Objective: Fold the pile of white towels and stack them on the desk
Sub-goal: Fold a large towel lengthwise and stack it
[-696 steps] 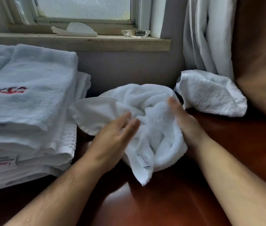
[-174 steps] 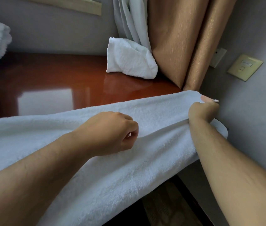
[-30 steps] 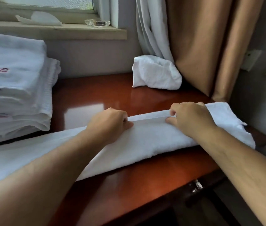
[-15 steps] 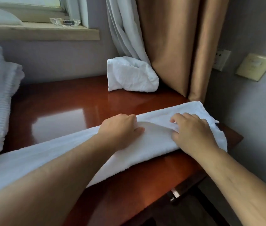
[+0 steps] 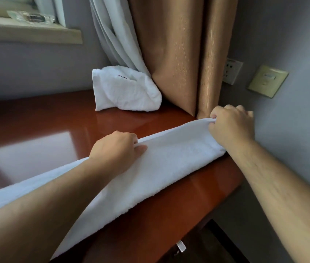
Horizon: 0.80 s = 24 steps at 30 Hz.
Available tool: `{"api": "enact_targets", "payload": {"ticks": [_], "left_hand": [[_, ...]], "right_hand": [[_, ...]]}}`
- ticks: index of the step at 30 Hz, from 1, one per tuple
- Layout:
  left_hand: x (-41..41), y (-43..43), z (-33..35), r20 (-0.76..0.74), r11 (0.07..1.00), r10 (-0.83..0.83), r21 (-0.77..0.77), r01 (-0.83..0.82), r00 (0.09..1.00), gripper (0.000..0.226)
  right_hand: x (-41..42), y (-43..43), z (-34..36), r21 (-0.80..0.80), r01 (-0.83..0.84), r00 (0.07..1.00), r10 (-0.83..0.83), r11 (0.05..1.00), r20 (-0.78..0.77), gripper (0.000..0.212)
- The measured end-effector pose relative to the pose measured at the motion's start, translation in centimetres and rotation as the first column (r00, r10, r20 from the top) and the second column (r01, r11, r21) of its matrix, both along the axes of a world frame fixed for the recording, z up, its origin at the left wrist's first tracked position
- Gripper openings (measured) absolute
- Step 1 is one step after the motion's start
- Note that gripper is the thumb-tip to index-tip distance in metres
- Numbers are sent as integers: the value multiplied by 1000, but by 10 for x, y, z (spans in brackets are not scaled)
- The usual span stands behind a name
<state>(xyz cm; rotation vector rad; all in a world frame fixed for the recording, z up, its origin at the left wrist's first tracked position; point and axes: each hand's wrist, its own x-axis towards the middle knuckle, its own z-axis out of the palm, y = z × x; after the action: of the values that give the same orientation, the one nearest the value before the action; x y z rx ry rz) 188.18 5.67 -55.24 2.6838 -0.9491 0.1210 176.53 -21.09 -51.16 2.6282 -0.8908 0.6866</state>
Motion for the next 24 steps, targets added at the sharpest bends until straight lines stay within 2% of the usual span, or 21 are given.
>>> {"api": "enact_targets", "payload": {"ticks": [3,6,7,9,11,12,13,15,17,19,21,23,24], "left_hand": [[1,-2,-1,13,1000,15,-6,-14,1000,43],[-1,-2,-6,48,999,40,-29,-39,998,42],[-2,-1,-8,62,998,47,-42,-45,997,40],[-4,2,-11,81,996,60,-77,-54,995,36],[-5,5,-12,82,994,59,-98,-50,995,32],[-6,8,-13,77,994,48,-100,-40,996,30],[-5,12,-13,75,995,28,-98,-21,997,28],[-5,22,-16,80,996,-18,-90,25,997,23],[-7,34,-19,73,994,-36,-105,43,997,17],[-8,42,-19,57,984,-26,-176,36,998,16],[-11,48,-17,117,975,-51,-207,75,992,22],[-15,53,-15,189,978,-123,-142,151,974,32],[-19,55,-14,173,979,-158,-100,177,972,39]], "right_hand": [[16,-8,-9,108,1,999,4,994,-44,21],[21,-7,-31,326,56,998,-61,944,6,35],[21,-6,-37,341,83,995,-99,937,32,38],[20,-4,-41,231,101,988,-125,968,93,30],[20,3,-43,183,-1,985,-30,983,169,22],[20,9,-44,236,-74,987,37,969,157,25],[20,17,-46,330,-102,994,80,938,80,34],[20,26,-54,500,-14,975,123,866,-186,61],[20,23,-57,535,15,938,174,844,-300,74],[18,13,-53,533,-17,935,202,846,-292,67],[18,5,-48,511,-8,936,186,860,-298,57],[17,6,-46,472,54,959,85,880,-269,52],[14,9,-46,452,89,978,9,887,-210,52]]}}
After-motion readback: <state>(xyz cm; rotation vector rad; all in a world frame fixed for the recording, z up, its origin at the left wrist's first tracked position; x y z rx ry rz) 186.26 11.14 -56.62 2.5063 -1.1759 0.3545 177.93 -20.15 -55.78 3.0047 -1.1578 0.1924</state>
